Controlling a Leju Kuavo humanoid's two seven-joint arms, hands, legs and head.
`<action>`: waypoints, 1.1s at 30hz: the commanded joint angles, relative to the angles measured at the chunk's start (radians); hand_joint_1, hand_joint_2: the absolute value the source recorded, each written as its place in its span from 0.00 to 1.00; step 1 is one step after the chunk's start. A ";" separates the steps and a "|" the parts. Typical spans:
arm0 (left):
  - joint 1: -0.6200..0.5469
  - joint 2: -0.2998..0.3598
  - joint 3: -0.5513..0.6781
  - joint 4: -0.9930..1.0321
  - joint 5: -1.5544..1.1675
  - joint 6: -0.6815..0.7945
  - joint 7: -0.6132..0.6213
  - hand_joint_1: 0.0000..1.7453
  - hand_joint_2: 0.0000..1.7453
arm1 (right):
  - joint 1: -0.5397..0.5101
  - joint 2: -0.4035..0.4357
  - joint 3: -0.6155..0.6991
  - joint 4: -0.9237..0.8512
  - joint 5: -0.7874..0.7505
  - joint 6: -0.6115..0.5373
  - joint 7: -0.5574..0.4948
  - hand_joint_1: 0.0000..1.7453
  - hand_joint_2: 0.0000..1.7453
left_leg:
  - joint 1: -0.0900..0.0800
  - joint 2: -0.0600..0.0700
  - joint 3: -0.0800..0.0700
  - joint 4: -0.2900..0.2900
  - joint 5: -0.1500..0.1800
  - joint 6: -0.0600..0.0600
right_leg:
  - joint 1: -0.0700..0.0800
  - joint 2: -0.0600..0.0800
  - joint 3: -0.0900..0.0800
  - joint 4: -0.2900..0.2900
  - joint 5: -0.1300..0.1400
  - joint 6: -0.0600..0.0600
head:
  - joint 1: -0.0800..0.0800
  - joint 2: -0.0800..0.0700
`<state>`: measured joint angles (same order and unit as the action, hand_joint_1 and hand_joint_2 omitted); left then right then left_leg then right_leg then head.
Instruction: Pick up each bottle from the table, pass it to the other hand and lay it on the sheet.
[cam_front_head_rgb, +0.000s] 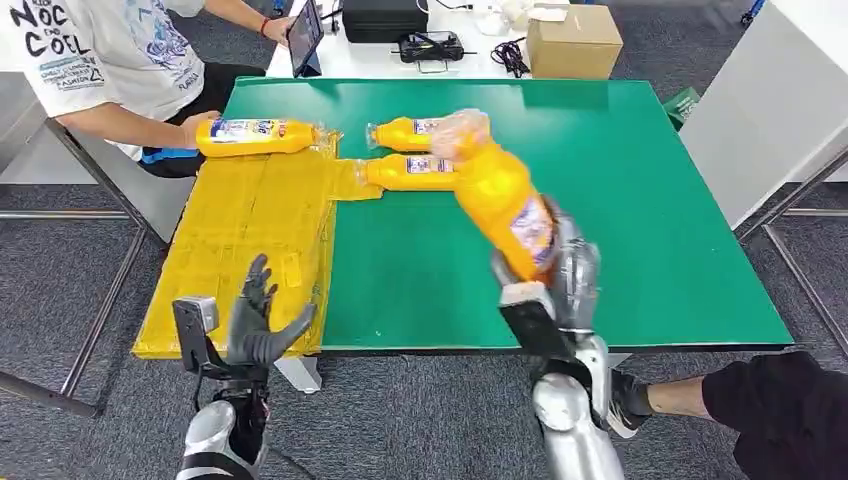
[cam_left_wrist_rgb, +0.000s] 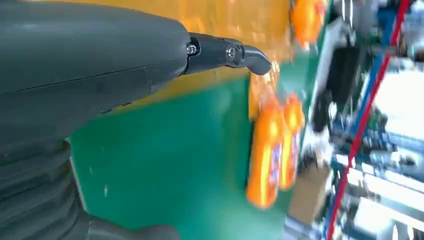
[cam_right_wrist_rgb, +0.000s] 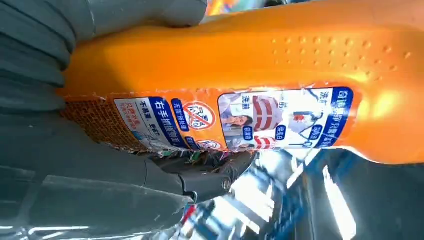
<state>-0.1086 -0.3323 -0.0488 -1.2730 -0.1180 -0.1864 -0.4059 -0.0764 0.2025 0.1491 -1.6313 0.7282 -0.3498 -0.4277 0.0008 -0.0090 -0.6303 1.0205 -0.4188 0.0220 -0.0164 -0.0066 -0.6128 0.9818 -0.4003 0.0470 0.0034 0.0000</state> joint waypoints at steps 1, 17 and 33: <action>0.018 0.021 -0.140 -0.015 0.131 -0.123 0.018 0.00 1.00 | 0.048 0.043 -0.135 -0.057 -0.050 -0.044 -0.078 1.00 1.00 | 0.001 0.000 0.009 0.000 -0.004 -0.002 | 0.001 0.000 0.010 0.000 -0.004 -0.003 | 0.000 0.000; -0.004 0.160 -0.353 0.014 0.415 -0.327 0.020 0.00 1.00 | 0.027 0.078 0.058 0.380 -0.070 0.153 -0.146 1.00 1.00 | 0.002 0.005 0.007 -0.003 -0.001 -0.002 | 0.002 0.005 0.005 -0.002 0.000 -0.002 | 0.000 0.000; -0.019 0.174 -0.432 0.056 0.382 -0.321 0.008 0.00 1.00 | -0.060 0.101 0.320 0.617 -0.017 0.166 -0.129 1.00 1.00 | 0.002 0.005 0.010 -0.002 -0.003 -0.002 | 0.003 0.005 0.008 -0.001 -0.002 -0.003 | 0.000 0.000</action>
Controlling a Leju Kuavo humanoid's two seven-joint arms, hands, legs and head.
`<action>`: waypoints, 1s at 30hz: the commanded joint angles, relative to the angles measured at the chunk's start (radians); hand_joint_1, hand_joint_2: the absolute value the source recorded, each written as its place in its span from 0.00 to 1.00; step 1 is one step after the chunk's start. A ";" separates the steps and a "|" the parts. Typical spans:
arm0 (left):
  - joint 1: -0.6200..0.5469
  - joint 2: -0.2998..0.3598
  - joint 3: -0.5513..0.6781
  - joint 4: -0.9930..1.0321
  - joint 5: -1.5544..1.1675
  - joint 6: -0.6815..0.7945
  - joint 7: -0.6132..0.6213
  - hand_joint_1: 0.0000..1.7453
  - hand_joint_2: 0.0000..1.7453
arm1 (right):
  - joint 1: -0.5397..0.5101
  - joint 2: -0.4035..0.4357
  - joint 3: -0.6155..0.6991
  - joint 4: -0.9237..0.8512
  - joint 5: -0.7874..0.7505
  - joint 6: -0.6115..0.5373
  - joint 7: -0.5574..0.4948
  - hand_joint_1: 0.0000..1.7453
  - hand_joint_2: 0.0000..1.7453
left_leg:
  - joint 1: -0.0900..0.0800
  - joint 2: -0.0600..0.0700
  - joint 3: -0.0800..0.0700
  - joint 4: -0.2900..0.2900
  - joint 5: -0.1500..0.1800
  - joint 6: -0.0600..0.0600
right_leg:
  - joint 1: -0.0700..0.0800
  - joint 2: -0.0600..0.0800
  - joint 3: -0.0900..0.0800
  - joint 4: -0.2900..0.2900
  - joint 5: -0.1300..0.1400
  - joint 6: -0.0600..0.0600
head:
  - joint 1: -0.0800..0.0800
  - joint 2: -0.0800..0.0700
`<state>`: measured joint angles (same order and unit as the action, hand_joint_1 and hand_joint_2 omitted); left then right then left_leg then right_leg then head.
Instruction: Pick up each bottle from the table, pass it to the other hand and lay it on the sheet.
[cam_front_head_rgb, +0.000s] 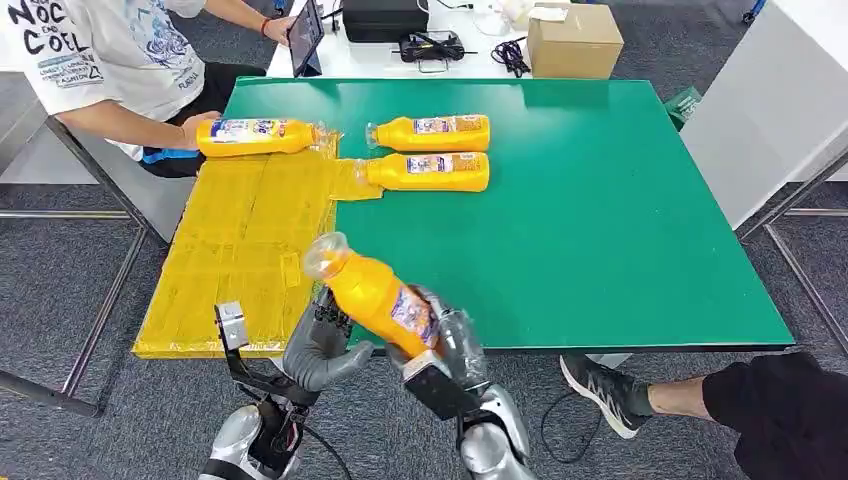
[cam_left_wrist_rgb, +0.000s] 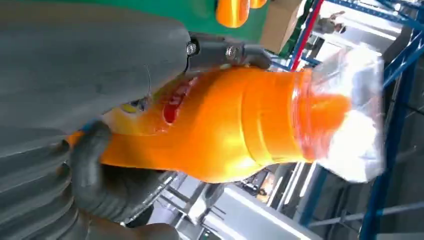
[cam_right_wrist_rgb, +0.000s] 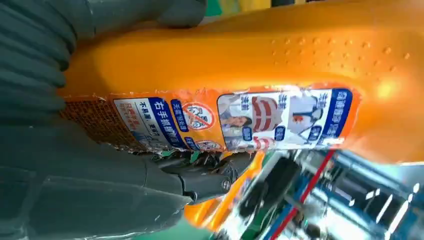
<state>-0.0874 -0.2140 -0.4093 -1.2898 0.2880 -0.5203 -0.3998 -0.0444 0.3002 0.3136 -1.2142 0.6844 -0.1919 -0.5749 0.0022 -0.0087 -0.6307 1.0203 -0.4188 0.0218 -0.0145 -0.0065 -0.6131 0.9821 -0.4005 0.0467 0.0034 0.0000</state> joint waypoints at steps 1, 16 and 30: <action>-0.040 0.055 -0.071 0.073 -0.024 0.013 0.002 0.00 1.00 | -0.092 0.004 0.155 0.200 0.027 0.009 0.018 1.00 1.00 | 0.001 0.004 0.006 -0.001 -0.002 -0.001 | 0.001 0.003 0.005 -0.001 -0.001 -0.002 | 0.000 0.000; -0.049 0.042 -0.054 0.114 -0.030 0.038 0.004 0.00 1.00 | -0.122 0.015 0.276 0.349 0.025 0.042 0.012 1.00 1.00 | 0.001 0.002 0.005 -0.001 -0.002 -0.001 | 0.001 0.001 0.005 -0.001 -0.001 -0.002 | 0.000 0.000; -0.026 0.017 -0.004 0.059 0.057 0.005 0.008 1.00 1.00 | -0.127 0.007 0.293 0.370 0.004 0.059 0.018 1.00 1.00 | 0.001 0.000 0.005 0.000 -0.002 -0.001 | 0.001 -0.001 0.005 -0.001 -0.002 -0.002 | 0.000 0.000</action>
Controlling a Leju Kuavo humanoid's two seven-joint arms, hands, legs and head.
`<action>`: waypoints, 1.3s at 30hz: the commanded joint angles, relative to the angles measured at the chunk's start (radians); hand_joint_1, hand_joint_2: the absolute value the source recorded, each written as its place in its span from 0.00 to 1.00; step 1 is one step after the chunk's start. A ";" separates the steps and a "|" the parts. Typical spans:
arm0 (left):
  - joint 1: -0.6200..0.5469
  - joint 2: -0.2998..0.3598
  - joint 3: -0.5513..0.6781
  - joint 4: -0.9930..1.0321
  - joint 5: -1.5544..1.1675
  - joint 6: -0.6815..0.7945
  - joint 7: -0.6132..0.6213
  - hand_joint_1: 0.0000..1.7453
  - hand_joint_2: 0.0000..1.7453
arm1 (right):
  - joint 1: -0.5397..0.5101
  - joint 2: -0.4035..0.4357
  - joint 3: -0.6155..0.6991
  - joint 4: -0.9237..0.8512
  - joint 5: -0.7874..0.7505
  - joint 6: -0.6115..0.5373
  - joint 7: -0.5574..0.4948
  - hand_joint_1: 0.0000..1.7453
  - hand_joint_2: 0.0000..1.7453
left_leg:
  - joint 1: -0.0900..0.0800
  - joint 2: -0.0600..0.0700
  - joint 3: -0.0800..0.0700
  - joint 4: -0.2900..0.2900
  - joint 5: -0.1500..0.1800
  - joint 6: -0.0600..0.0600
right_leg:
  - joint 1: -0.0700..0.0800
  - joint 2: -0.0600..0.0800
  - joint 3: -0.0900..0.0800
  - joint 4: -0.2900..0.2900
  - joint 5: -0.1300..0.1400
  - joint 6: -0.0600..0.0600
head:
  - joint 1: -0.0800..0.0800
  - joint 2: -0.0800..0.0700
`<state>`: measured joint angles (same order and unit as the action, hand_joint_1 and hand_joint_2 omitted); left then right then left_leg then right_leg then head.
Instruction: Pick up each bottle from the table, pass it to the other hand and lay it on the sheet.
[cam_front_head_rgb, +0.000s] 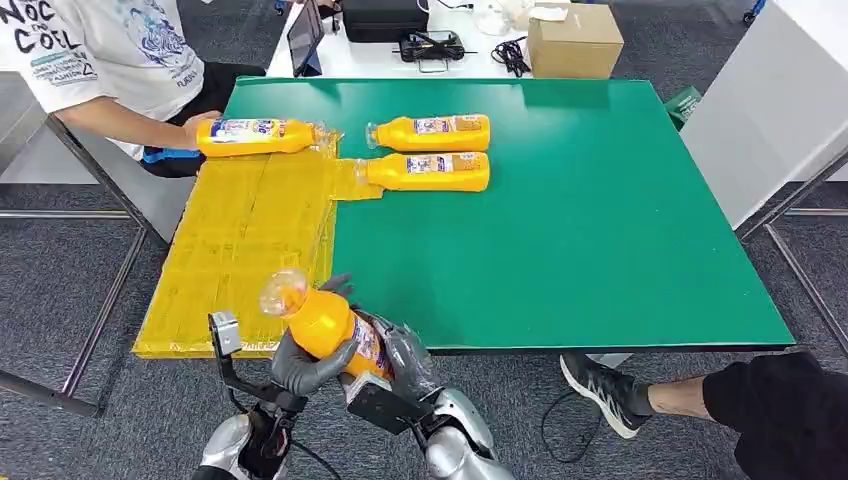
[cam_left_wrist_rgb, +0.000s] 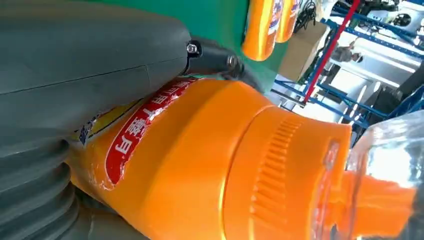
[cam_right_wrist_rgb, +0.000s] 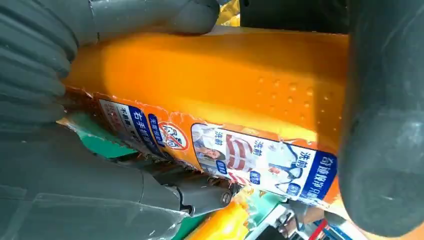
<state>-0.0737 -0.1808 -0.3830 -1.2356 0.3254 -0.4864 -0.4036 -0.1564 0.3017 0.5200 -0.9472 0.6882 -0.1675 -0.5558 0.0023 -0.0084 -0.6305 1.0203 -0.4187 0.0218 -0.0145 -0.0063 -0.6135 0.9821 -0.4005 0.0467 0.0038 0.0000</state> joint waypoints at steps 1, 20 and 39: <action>-0.039 -0.016 -0.030 0.004 0.020 -0.029 0.012 1.00 1.00 | -0.015 0.006 0.086 0.103 0.001 0.034 -0.001 1.00 1.00 | 0.001 -0.001 0.004 0.000 -0.002 -0.001 | 0.001 -0.001 0.004 0.000 -0.002 -0.002 | 0.000 0.000; -0.039 -0.016 -0.030 0.004 0.020 -0.029 0.012 1.00 1.00 | -0.015 0.006 0.086 0.103 0.001 0.034 -0.001 1.00 1.00 | 0.001 -0.001 0.003 0.000 -0.001 -0.001 | 0.001 -0.001 0.003 0.000 -0.001 -0.001 | 0.000 0.000; -0.080 -0.086 0.301 -0.238 -0.269 0.277 -0.030 1.00 1.00 | 0.118 -0.051 -0.147 -0.610 -0.220 0.155 0.079 0.00 0.00 | 0.001 -0.003 -0.002 0.004 -0.001 -0.001 | 0.001 -0.003 -0.001 0.003 -0.003 -0.002 | 0.000 0.000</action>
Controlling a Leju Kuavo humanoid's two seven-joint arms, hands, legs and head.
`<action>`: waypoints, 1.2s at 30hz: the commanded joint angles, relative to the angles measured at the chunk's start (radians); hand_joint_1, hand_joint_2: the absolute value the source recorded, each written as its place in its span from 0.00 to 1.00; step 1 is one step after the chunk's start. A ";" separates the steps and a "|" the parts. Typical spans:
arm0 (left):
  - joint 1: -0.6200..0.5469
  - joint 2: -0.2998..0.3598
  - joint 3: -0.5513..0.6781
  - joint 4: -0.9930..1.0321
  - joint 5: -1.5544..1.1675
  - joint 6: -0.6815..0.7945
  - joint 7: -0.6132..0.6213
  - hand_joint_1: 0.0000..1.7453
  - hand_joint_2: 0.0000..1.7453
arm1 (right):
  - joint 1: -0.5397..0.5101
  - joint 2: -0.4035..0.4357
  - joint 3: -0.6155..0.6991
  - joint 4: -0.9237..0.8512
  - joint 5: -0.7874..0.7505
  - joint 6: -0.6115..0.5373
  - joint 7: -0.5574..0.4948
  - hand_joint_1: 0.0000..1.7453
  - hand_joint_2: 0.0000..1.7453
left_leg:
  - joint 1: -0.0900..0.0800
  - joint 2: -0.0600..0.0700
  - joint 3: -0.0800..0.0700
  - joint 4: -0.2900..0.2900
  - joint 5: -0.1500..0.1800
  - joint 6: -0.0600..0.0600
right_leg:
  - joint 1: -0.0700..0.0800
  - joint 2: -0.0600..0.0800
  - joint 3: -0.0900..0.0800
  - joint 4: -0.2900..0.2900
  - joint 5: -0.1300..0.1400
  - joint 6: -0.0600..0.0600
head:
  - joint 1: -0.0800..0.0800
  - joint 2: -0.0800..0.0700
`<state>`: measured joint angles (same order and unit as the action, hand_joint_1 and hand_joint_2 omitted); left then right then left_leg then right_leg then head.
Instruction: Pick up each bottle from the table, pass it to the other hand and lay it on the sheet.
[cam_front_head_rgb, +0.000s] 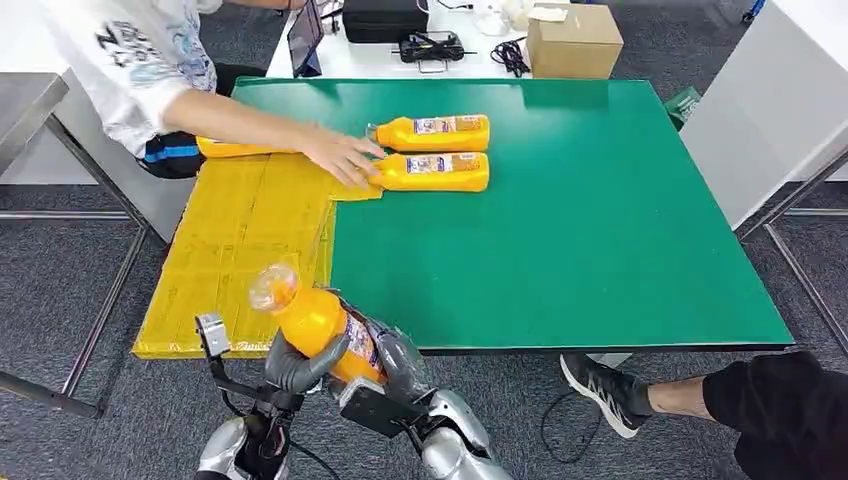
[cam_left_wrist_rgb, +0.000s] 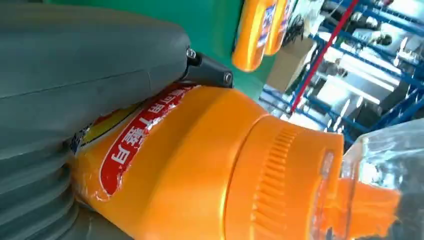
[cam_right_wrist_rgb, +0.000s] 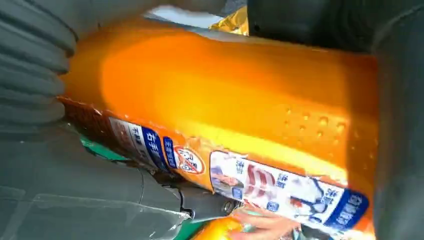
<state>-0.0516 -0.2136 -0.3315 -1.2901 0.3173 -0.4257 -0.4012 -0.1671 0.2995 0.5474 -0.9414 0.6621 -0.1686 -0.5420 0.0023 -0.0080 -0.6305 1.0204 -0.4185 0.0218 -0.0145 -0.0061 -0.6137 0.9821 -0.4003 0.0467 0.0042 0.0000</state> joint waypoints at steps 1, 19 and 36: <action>-0.110 -0.063 0.273 -0.199 -0.268 0.204 -0.017 1.00 1.00 | 0.141 -0.048 -0.198 -0.670 -0.205 0.187 0.075 0.00 0.00 | 0.001 -0.003 -0.004 0.003 0.000 -0.001 | 0.001 -0.004 -0.003 0.003 -0.002 -0.001 | 0.000 0.000; -0.296 -0.017 0.213 -0.228 -1.037 0.601 -0.086 1.00 1.00 | 0.098 -0.030 -0.227 -0.774 -0.300 0.090 -0.065 0.00 0.00 | 0.001 -0.002 0.005 0.003 -0.004 -0.002 | 0.002 -0.002 0.006 0.003 -0.004 -0.003 | -0.001 0.000; -0.464 0.207 0.032 0.209 -1.628 0.779 0.029 1.00 1.00 | 0.044 -0.045 -0.180 -0.701 -0.357 0.138 -0.047 0.00 0.00 | 0.000 0.003 0.005 -0.001 0.000 0.000 | 0.000 0.002 0.004 0.000 0.000 -0.001 | -0.001 0.000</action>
<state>-0.4391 -0.1225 -0.2228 -1.2673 -1.2481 0.3384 -0.4208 -0.0899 0.2880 0.3502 -1.6781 0.3140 -0.0393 -0.5882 0.0023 -0.0065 -0.6302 1.0205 -0.4171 0.0223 -0.0144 -0.0054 -0.6129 0.9827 -0.3994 0.0467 0.0034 0.0000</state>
